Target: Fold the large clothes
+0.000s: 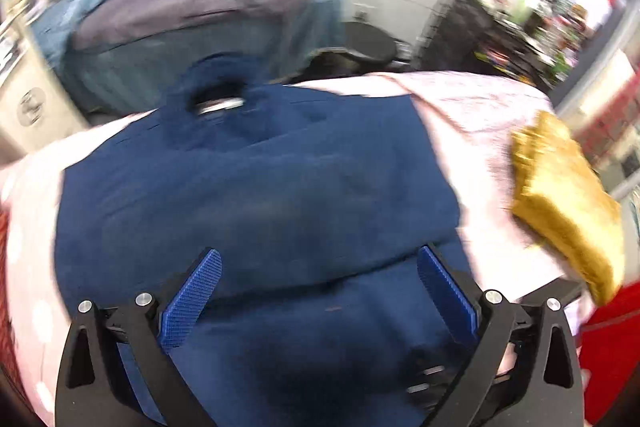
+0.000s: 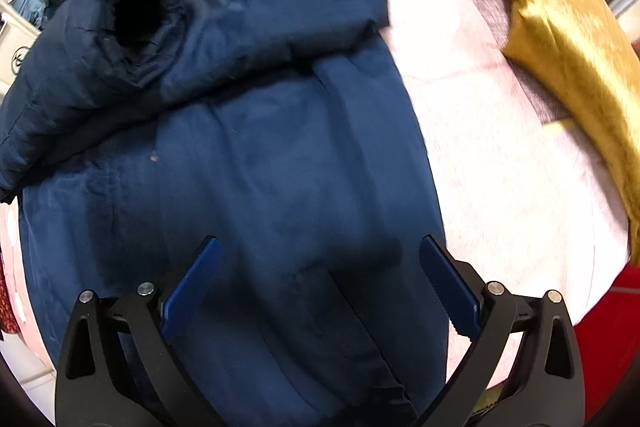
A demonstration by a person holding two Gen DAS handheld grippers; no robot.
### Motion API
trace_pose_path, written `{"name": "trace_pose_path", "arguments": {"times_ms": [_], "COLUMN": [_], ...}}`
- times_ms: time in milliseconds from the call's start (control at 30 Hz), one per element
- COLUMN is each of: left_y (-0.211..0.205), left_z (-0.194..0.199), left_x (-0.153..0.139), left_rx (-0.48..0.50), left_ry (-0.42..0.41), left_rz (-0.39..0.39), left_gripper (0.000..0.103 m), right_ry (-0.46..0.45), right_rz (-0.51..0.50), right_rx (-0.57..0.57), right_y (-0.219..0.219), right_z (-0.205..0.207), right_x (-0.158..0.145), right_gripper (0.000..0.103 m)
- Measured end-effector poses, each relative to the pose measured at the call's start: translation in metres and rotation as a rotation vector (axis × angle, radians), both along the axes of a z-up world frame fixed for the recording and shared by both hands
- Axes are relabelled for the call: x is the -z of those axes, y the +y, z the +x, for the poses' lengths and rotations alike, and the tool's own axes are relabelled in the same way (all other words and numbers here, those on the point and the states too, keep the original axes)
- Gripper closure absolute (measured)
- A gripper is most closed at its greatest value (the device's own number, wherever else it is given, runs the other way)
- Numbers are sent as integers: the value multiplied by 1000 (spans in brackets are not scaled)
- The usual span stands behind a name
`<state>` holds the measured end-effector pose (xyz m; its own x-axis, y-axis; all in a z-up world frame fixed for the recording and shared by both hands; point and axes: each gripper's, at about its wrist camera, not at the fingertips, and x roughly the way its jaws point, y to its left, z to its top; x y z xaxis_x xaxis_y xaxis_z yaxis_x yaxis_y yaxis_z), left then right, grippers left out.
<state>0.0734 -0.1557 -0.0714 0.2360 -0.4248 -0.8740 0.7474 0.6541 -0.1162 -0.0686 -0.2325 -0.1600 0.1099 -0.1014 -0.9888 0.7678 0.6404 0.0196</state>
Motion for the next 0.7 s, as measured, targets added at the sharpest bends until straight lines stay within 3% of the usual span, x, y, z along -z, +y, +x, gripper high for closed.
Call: {"name": "trace_pose_path", "arguments": {"times_ms": [133,233,300,367,400,500,567,633,700], "left_y": [68,133,164,187,196,220,232,235,235], "left_z": [51,84,92,95,95,90,86,84,84], "left_x": [25,36,40,45,48,59,64,64,63], "left_rx": [-173,-325,-382,-424,-439,-479,-496,-503,-503], "left_ry": [16,72,86,91,100,133,151,156,154], "left_rz": [86,95,100,119,127,148,145,135,128], "left_gripper": [11,13,13,13,13,13,13,13,13], "right_ry": [-105,-223,-296,-342,-349,-333,-340,-324,-304], "right_rz": [2,8,73,133,148,207,239,185,52], "right_rx": [-50,-96,-109,-126,-138,-159,-159,-177,-202], "right_y": [0,-5,-12,-20,-21,-24,-17,-15,-13], "right_z": [28,58,81,105,114,144,151,153,150], "right_x": [-21,-43,-49,-47,-45,-30,-27,-33,-46], "right_gripper": [6,6,7,23,26,51,76,80,81]}}
